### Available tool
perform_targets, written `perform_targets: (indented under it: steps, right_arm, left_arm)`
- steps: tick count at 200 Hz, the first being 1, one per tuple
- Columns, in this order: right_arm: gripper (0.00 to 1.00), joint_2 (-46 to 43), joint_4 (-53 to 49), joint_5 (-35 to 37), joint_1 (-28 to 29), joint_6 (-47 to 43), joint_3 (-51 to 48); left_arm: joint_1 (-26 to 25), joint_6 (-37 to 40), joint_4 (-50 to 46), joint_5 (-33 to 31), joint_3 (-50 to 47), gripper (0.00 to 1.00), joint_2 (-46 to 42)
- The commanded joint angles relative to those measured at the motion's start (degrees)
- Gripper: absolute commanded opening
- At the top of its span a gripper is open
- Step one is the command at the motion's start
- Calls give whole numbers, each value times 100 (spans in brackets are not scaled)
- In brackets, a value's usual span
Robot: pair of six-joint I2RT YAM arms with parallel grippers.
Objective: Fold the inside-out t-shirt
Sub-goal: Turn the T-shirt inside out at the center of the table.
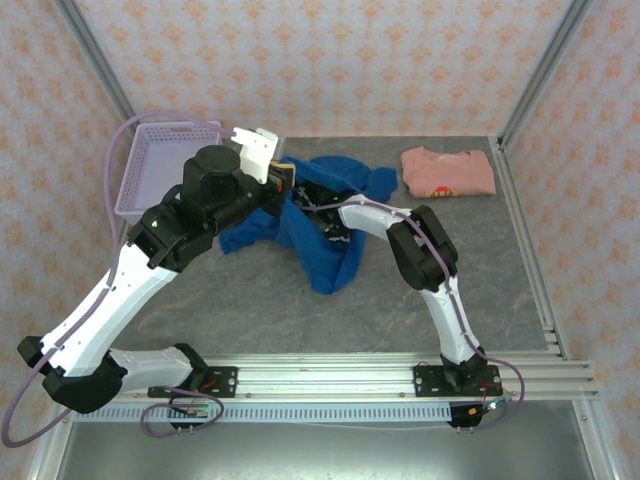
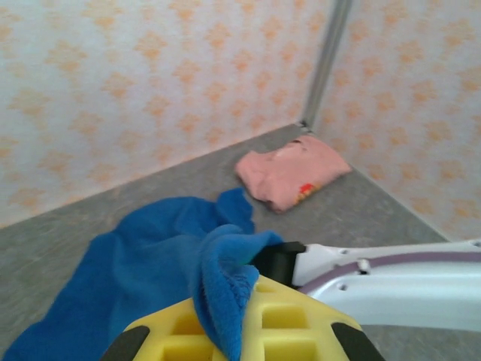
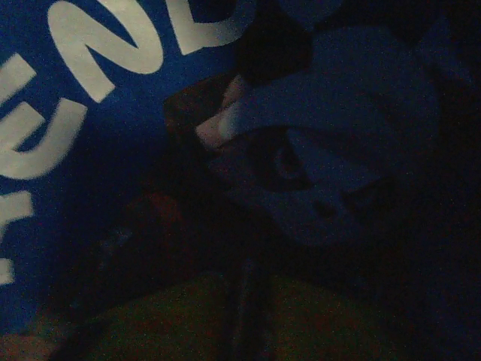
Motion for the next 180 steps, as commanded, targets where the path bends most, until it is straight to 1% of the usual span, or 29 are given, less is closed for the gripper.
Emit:
perform_targets:
  steps: [1,17,31,46,68,94,132,156,180]
  right_arm:
    - [10,70,-813,-161,-69,80,-75]
    - [0,-245,-684,-220,-69,139,-137]
    - [0,-590,-513,-224,-69,173,-345]
    - [0,-1056,-215,-301,-95,206,-805]
    - [0,-1791,311,-642,-112,290,-1530]
    - [0,-2331,615,-1019,-113,402,-2037]
    - [0,-2567,991,-1683,-29,365,-2313]
    - [0,-2671,1166,-1885,128,217,-2385]
    - [0,-2903,1544,-2109,133,161,-2608]
  left_arm:
    - [26,-219,132,-1420,-266,0,-90]
    - [176,-439,11,-1989,-443,0,-44]
    - [501,-695,-208,-2145,-464,0,44]
    - [894,-872,-329,-2069,-536,0,97]
    - [1354,-1082,-315,-1793,-780,0,111]
    - [1688,-1219,-292,-1556,-997,0,277]
    - [1874,-1326,-129,-1074,-1022,0,844]
    - [1912,-1285,-251,-1022,-655,0,1380]
    - [1944,-1282,-208,-1013,-416,0,1752]
